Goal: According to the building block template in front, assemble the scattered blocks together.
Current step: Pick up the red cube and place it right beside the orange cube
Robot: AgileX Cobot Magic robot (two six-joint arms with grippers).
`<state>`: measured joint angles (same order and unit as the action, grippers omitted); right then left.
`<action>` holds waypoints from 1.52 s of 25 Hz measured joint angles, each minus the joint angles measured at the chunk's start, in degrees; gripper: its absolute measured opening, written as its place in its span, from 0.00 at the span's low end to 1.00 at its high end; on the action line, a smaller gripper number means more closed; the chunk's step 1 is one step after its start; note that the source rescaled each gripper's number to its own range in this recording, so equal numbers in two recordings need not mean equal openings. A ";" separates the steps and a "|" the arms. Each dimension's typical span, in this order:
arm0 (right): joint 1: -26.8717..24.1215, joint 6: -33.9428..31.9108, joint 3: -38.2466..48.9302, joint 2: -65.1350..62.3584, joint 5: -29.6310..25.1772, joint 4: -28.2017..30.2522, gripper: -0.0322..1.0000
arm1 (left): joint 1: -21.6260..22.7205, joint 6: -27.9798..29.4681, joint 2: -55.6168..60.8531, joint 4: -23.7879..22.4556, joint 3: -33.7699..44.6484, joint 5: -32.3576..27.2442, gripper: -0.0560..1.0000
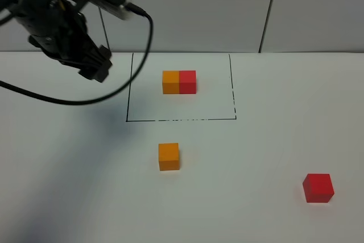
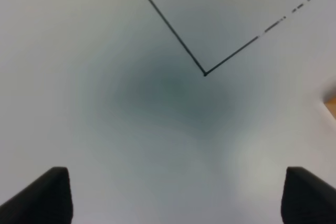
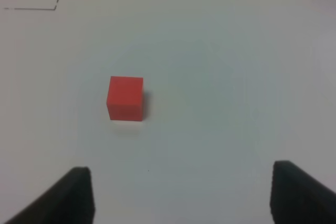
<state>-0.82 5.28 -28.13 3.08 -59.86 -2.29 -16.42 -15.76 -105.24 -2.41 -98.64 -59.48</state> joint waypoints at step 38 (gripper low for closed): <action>0.00 -0.13 0.00 0.00 0.00 0.00 0.45 | 12.91 24.24 84.21 -3.31 54.13 -3.86 0.99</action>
<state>-0.82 5.15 -28.13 3.08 -59.86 -2.29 -3.51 8.48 -21.02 -5.72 -44.51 -63.34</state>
